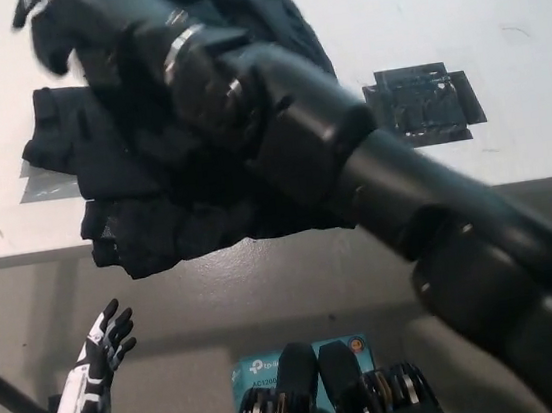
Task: The robot grabs the right edges of the black jacket on the table, and folds it in half
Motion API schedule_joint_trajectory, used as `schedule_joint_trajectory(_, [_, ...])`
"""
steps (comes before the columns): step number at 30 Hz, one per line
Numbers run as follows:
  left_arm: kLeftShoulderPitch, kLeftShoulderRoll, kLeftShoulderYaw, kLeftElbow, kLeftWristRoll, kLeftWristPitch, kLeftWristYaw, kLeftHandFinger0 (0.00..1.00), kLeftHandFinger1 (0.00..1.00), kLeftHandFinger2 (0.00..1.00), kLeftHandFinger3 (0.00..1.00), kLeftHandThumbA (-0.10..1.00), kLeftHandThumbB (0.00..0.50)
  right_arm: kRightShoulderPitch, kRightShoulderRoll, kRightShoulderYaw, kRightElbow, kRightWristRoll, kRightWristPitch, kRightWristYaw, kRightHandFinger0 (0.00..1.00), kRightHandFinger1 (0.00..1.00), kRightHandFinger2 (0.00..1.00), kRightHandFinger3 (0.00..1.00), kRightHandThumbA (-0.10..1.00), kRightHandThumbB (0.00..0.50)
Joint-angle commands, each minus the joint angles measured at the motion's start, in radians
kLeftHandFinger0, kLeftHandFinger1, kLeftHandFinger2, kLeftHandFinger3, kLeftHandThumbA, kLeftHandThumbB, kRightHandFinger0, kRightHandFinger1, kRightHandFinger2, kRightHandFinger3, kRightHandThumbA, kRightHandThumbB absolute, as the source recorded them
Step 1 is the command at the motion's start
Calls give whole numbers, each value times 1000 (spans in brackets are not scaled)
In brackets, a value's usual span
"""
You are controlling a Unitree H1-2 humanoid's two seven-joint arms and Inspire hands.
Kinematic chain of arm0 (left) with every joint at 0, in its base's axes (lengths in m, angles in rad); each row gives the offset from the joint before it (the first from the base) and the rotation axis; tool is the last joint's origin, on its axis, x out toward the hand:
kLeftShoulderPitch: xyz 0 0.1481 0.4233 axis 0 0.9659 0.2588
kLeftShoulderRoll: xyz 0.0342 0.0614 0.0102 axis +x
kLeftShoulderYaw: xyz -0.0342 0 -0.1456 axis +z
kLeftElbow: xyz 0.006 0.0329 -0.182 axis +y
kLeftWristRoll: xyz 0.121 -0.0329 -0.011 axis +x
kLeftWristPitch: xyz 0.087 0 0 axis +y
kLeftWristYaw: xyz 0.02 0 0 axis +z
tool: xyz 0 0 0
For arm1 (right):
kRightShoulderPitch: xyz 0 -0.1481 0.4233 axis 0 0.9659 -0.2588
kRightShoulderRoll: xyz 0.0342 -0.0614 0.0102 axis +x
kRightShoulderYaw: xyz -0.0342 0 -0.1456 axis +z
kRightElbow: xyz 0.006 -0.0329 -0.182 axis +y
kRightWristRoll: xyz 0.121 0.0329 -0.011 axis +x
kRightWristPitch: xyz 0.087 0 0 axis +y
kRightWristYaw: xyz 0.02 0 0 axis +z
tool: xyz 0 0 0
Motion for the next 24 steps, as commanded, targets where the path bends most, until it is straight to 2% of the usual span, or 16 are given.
schedule_joint_trajectory(1, [-4, 18, -12, -35, 18, -7, -2, 1000, 1000, 1000, 1000, 1000, 257, -84, 58, 1, 66, -72, -72, -36, 154, 501, 708, 560, -100, 205])
schedule_joint_trajectory(2, [-16, 18, -13, -33, 15, -7, -3, 1000, 1000, 1000, 1000, 1000, 258, -79, 68, -1, 88, -76, -67, -23, 26, 397, 671, 377, -100, 183])
schedule_joint_trajectory(4, [-10, 20, -16, -41, 18, -6, -4, 1000, 1000, 1000, 1000, 1000, 276, -66, 75, -2, 114, -73, -68, 21, 3, 399, 748, 303, -100, 182])
schedule_joint_trajectory(5, [-12, 22, -19, -39, 24, -7, -4, 1000, 1000, 1000, 1000, 1000, 291, -66, 72, 2, 123, -76, -59, 52, 11, 463, 796, 320, -100, 188])
schedule_joint_trajectory(6, [-6, 24, -22, -46, 30, 6, -6, 1000, 1000, 1000, 1000, 1000, 303, -65, 69, -6, 131, -59, -42, 123, 175, 641, 887, 442, -80, 196])
schedule_joint_trajectory(7, [10, 31, -24, -60, 38, 12, -8, 1000, 1000, 1000, 1000, 1000, 292, -64, 71, -6, 124, -49, 14, 201, 369, 837, 1000, 772, 90, 236])
schedule_joint_trajectory(8, [5, 36, -24, -61, 42, 15, -9, 1000, 1000, 1000, 1000, 1000, 289, -76, 69, -10, 128, -40, 51, 262, 565, 950, 1000, 1000, 289, 300])
schedule_joint_trajectory(9, [7, 43, -26, -65, 47, 9, -13, 1000, 1000, 1000, 1000, 1000, 280, -88, 63, -18, 109, -15, 121, 377, 804, 1000, 1000, 1000, 476, 355])
schedule_joint_trajectory(10, [0, 48, -26, -62, 43, 7, -17, 1000, 1000, 1000, 1000, 1000, 278, -100, 51, -20, 86, -2, 165, 452, 1000, 1000, 1000, 1000, 639, 461])
schedule_joint_trajectory(13, [-12, 54, -23, -53, 53, 9, -14, 1000, 1000, 1000, 1000, 1000, 274, -130, 27, -19, 51, -8, 170, 488, 1000, 1000, 1000, 1000, 866, 500])
schedule_joint_trajectory(16, [-11, 56, -24, -51, 50, 12, -17, 1000, 1000, 1000, 1000, 1000, 258, -187, 17, -64, 45, 35, 153, 533, 1000, 1000, 1000, 1000, 959, 500])
schedule_joint_trajectory(17, [-9, 57, -26, -53, 39, 21, -24, 1000, 1000, 1000, 1000, 1000, 245, -205, 11, -91, 29, 66, 160, 559, 1000, 1000, 1000, 1000, 965, 500])
schedule_joint_trajectory(20, [-15, 46, -26, -42, 17, 11, -25, 1000, 1000, 1000, 1000, 1000, 270, -254, 6, -245, -21, 246, 231, 683, 1000, 1000, 1000, 1000, 956, 500])
schedule_joint_trajectory(22, [-30, 45, -24, -22, -1, -9, -30, 1000, 1000, 1000, 1000, 1000, 293, -316, 4, -339, -51, 327, 315, 708, 1000, 1000, 1000, 1000, 1000, 500])
schedule_joint_trajectory(23, [-34, 47, -26, -17, 1, -12, -33, 1000, 1000, 1000, 1000, 1000, 304, -347, 6, -378, -40, 359, 357, 734, 1000, 1000, 1000, 1000, 1000, 475])
schedule_joint_trajectory(24, [-38, 45, -28, -12, 6, -22, -30, 1000, 1000, 1000, 1000, 1000, 295, -375, 13, -439, -32, 408, 417, 728, 1000, 1000, 1000, 1000, 982, 496])
